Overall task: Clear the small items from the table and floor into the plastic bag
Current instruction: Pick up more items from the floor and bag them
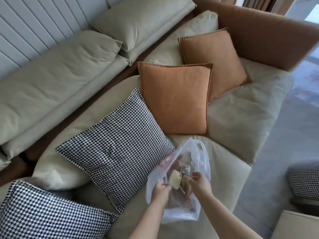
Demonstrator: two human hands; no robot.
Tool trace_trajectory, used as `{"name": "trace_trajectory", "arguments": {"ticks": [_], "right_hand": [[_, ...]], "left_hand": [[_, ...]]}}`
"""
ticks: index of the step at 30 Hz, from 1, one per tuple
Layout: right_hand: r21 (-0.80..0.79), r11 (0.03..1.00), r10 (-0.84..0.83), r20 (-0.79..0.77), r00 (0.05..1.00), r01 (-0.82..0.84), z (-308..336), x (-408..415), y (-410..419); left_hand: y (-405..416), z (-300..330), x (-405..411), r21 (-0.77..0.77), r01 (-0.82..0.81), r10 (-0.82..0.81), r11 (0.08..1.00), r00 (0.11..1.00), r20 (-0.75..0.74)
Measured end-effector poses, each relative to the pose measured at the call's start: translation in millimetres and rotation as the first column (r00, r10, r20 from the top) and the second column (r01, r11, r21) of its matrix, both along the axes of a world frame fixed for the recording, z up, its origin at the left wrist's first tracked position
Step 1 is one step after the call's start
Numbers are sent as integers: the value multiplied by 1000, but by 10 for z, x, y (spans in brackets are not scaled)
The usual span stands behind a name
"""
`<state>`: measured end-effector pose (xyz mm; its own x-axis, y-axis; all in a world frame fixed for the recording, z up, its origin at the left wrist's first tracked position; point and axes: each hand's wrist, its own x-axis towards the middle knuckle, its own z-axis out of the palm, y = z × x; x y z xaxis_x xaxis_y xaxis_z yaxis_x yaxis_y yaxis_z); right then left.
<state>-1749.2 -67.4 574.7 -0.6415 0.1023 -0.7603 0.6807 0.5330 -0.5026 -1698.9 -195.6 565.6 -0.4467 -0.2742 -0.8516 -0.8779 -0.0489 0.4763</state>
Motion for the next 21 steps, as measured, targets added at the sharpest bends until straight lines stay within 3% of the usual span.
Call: {"name": "trace_trajectory", "arguments": {"ticks": [7,12,17,21], "right_hand": [[-6,998,-56,-110,992,56,526,371,161],[31,998,-49,-175,983,55,850,930,203],[104,992,-43,-259,965,72,1130,1668,271],[183,975,-69,-308,949,130,1382,2304,355]], "left_hand": [[-1,424,182,-26,83,-85,996,995,-58],[30,807,590,-85,292,-302,953,941,-151],[121,1229,1107,-156,527,-550,835,802,-235],[230,1415,1536,-287,716,-771,636,604,-202]]}}
